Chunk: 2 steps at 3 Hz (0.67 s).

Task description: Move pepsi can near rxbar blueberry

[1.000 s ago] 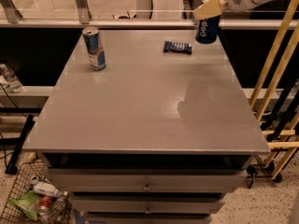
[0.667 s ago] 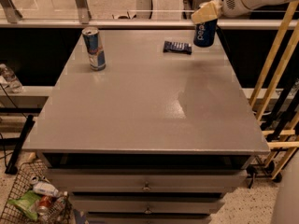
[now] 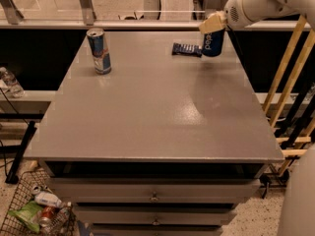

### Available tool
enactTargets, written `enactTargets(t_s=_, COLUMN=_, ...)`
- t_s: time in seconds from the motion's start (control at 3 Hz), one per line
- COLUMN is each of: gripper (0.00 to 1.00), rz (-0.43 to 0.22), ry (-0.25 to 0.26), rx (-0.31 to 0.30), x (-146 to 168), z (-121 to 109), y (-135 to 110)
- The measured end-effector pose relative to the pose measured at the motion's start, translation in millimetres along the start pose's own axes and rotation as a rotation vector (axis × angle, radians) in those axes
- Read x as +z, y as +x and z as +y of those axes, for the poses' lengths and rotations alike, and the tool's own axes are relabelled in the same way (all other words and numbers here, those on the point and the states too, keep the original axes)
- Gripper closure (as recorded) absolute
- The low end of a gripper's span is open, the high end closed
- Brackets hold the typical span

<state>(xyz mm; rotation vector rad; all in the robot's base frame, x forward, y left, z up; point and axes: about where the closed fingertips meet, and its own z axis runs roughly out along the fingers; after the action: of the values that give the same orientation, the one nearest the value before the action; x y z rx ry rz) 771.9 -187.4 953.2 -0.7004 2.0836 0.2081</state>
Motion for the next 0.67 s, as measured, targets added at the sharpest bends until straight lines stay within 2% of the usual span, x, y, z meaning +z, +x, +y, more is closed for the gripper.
enactTargets(t_s=0.67, gripper=1.0, rz=0.009, ry=0.021, rx=0.019, x=20.6, z=-6.2, y=13.7)
